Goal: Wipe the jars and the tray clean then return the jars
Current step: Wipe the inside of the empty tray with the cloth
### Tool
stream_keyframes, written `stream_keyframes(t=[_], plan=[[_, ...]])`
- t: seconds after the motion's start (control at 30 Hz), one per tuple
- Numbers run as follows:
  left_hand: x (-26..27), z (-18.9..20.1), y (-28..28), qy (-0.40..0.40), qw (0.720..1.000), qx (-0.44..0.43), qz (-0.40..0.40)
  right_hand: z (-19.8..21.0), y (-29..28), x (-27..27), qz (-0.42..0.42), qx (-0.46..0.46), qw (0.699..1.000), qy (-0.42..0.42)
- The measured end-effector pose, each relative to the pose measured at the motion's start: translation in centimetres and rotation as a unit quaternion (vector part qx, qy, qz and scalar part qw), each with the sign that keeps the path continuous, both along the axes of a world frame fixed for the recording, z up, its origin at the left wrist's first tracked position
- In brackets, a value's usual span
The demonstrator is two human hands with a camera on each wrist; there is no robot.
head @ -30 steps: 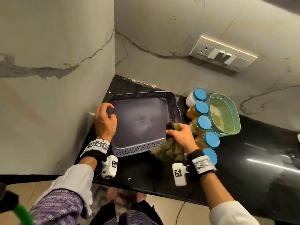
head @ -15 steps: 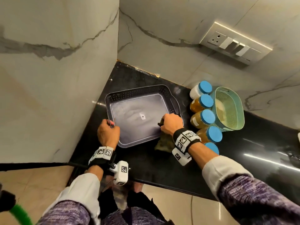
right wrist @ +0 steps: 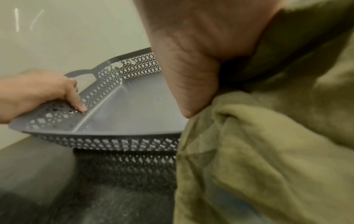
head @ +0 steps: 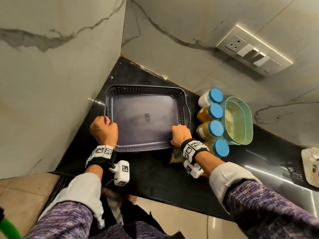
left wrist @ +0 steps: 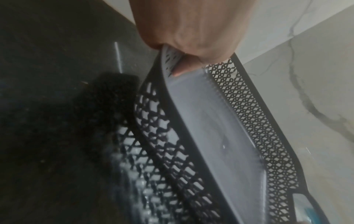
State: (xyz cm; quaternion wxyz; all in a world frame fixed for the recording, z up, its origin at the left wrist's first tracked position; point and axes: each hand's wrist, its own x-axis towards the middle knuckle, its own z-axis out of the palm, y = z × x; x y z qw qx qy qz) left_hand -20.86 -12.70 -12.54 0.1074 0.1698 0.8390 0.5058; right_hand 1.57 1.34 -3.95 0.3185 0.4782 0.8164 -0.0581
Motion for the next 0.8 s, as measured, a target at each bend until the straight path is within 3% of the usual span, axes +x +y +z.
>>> stream_keyframes(t=[0.27,0.53,0.6,0.67,0.73,0.77,0.8], plan=[[1.1,0.8,-0.7,0.077,0.995,0.035,-0.049,-0.8,-0.8,1.2,-0.1,-0.004,0.993,0.069],[1.4,1.2,-1.3,0.123,0.985,0.057,-0.11,-0.6,-2.7,1.1,-0.03,-0.014,0.998,0.059],[1.1,1.2,-1.5,0.15,0.977,0.067,-0.135,0.0,-1.9,1.7,-0.074,-0.04,0.994,0.066],[0.9,1.3,-1.6,0.161,0.972,0.08,-0.154,1.6,-0.3,2.5,-0.211,-0.108,0.965,0.112],[1.2,1.5,-1.7,0.167,0.97,0.081,-0.159,3.3,1.2,3.0,-0.361,-0.18,0.894,0.193],[1.4,1.6,-1.8,0.166,0.969,0.08,-0.162,3.8,1.7,3.2,-0.403,-0.191,0.865,0.232],[1.6,1.5,-1.8,0.164,0.97,0.082,-0.162,4.1,2.0,3.1,-0.392,-0.173,0.87,0.245]])
